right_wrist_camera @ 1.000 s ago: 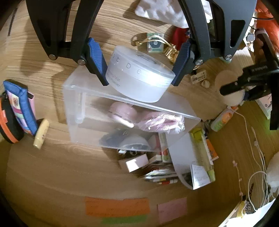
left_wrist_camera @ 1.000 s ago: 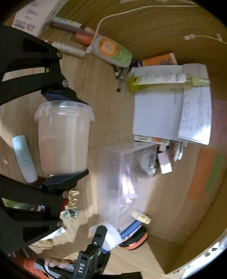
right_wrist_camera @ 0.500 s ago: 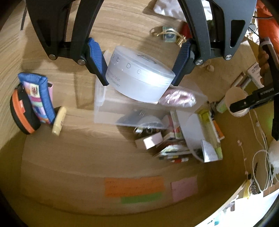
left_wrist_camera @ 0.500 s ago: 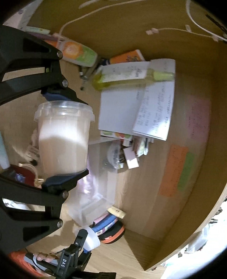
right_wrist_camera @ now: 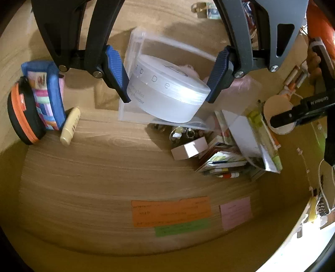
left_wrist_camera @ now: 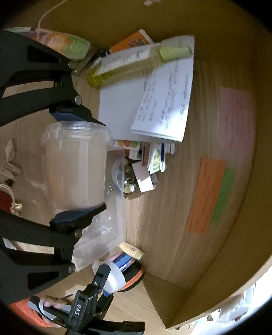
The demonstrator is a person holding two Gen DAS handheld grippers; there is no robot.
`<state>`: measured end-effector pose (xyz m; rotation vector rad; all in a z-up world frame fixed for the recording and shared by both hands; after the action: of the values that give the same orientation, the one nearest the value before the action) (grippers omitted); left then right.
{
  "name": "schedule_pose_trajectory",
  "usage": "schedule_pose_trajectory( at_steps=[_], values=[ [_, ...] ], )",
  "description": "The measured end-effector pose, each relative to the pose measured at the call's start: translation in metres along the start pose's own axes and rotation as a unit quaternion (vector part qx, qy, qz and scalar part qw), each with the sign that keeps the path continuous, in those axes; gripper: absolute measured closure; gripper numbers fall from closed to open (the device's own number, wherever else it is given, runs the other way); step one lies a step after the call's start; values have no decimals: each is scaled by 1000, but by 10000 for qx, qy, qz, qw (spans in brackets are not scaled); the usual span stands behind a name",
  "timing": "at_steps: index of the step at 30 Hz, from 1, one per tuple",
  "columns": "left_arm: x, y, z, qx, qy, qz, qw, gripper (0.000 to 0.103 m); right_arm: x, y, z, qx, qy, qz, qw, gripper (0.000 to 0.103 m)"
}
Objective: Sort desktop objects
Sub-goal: 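Carry the tape roll with left tool while right carries white container over the bin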
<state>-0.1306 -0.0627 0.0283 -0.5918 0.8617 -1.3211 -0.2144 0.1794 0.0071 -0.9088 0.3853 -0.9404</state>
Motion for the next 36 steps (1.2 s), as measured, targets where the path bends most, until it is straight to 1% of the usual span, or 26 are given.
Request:
schedule_pose_trajectory(
  at_steps=[8, 13, 16, 19, 26, 36],
  values=[
    [-11, -12, -36, 197, 85, -12, 9998, 37, -8, -10, -41, 290, -55, -224, 9993, 35],
    [-19, -13, -63, 413, 96, -28, 9991, 37, -11, -5, -71, 504, -32, -321, 9982, 35],
    [-25, -11, -76, 520, 119, -74, 9985, 37, -10, 3, -82, 633, -14, -276, 9976, 35],
    [-30, -7, -90, 651, 142, -128, 9977, 37, -8, 8, -88, 691, 28, -163, 9975, 35],
    [-43, 6, -110, 859, 51, -359, 9956, 37, -5, 19, -96, 769, 168, 26, 9969, 35],
    [-44, 11, -118, 834, -103, -522, 9951, 37, -1, 24, -99, 718, 379, 189, 9965, 35]
  ],
)
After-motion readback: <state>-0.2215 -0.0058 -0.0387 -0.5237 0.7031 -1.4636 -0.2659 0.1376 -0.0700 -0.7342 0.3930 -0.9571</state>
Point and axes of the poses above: each gripper's, at about its wrist camera, not at the fingertips, and z roughly against the way its jaws point, x to its left, y to its underside, the point moved 2 cm from there along -z, roughly the way its jaws point, and after that the axes turned 1 degree about z, right-handed, at the moved point
